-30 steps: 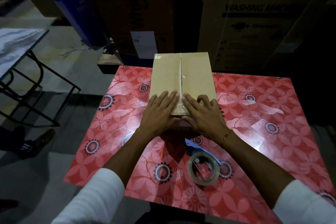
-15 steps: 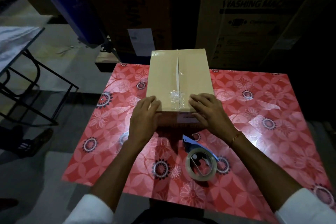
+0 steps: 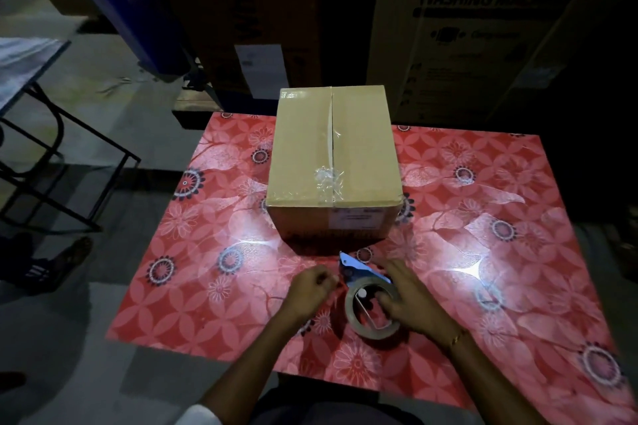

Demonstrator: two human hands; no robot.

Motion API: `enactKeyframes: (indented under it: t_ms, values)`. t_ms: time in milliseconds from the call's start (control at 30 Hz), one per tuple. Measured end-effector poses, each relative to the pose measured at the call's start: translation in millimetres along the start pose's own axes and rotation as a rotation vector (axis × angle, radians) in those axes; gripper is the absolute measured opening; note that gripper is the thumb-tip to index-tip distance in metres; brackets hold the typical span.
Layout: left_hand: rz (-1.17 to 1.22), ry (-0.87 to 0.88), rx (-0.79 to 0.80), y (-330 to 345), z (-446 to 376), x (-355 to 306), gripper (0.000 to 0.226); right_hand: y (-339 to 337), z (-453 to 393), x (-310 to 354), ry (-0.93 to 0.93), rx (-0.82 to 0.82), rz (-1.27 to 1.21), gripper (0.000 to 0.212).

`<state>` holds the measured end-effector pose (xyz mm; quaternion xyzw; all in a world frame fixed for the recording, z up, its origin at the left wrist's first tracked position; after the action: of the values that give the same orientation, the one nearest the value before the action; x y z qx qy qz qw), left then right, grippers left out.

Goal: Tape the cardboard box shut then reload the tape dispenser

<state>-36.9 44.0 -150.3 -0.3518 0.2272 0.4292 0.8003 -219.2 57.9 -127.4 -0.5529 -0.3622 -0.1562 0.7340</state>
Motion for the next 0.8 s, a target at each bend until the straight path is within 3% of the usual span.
enactKeyframes:
  t_ms: [67,200,300,500,700,800]
  values:
    - [0.133,-0.093,0.079,17,-2,11,0.007,14,3,-11,0.042,0.064,0.003,0.062]
    - [0.157,-0.134,0.078,24,-4,15,0.008,9,-5,-13,0.026,-0.080,0.075,0.030]
    - [0.203,-0.120,0.040,14,-1,9,0.008,2,-9,-8,-0.021,-0.111,0.016,0.020]
    - [0.404,0.060,-0.098,-24,28,-25,0.007,-15,-5,12,0.023,-0.121,-0.536,0.016]
    - [0.507,0.268,-0.114,-57,48,-84,0.008,-49,-14,51,-0.064,-0.236,-0.812,0.024]
    - [0.602,0.294,-0.093,-67,48,-105,0.012,-60,-23,60,-0.064,-0.295,-0.912,0.030]
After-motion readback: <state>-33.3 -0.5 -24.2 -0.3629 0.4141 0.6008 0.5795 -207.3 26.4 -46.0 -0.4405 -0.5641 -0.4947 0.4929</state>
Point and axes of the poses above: each hand's wrist, its own z-axis away from the middle knuckle, its own y-axis out of the palm, x = y × z, the point moved 10 cm from there along -z, towards the middle knuckle, and after that the axes turned 10 degrees about -y, right-handed, at the moved point
